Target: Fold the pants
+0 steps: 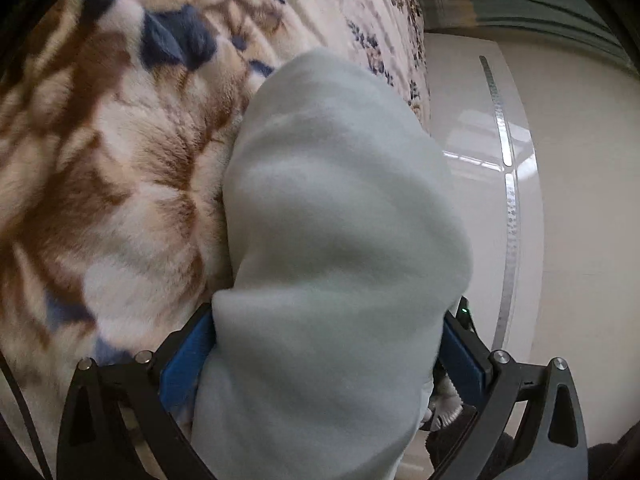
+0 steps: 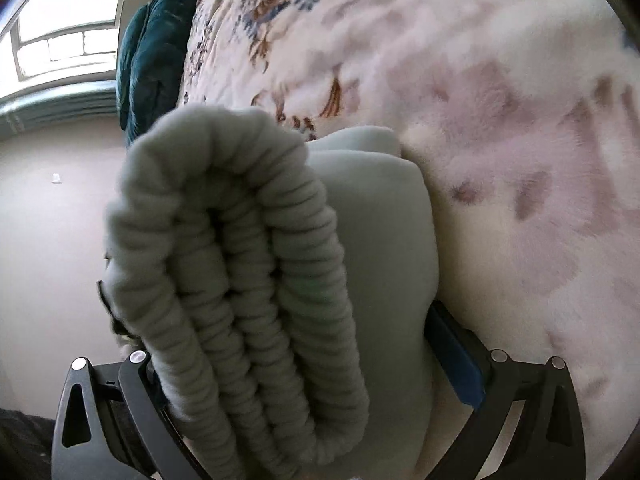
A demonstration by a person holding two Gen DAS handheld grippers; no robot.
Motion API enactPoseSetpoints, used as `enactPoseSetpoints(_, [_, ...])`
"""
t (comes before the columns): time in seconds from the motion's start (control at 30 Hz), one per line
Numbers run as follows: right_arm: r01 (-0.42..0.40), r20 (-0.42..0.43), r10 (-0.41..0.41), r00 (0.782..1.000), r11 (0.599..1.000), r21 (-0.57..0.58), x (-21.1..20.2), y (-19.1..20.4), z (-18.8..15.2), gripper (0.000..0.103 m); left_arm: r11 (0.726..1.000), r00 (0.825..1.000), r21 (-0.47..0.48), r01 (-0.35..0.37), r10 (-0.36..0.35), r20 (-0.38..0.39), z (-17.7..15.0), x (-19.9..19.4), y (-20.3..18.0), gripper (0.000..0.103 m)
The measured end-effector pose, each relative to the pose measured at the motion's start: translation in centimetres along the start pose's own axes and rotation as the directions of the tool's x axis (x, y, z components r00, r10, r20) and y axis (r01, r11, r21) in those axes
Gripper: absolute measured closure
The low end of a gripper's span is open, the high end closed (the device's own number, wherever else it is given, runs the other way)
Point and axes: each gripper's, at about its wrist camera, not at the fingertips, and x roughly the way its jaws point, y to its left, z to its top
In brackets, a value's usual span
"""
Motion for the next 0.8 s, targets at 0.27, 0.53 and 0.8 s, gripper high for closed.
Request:
enactPoseSetpoints(0.27, [-0.082,-0.057,0.081,0.995,0.997,-0.006,2.2,1.0,1.1,0.000,0.999,1.000,0.022,0.029,-0.029,-0.007,-0.8,-0.1,-2.2,0.000])
enactPoseSetpoints(0.53, [-0.162,-0.026,0.160,0.987,0.985,-0.066,0.5,5.1,0.6,0.003,0.998,1.000,0.067,0.010,-0.008,-0.021,-0.2,-1.0,-6.6,0.000])
enactPoseSetpoints(0.8, [-0.197,-0.046,0.192,0.980,0.971,-0.138,1.5,12.3,2.8,0.003,0.997,0.998,0.068,-0.039,0.036,0.048,2.4,-5.8,-9.7,0.000])
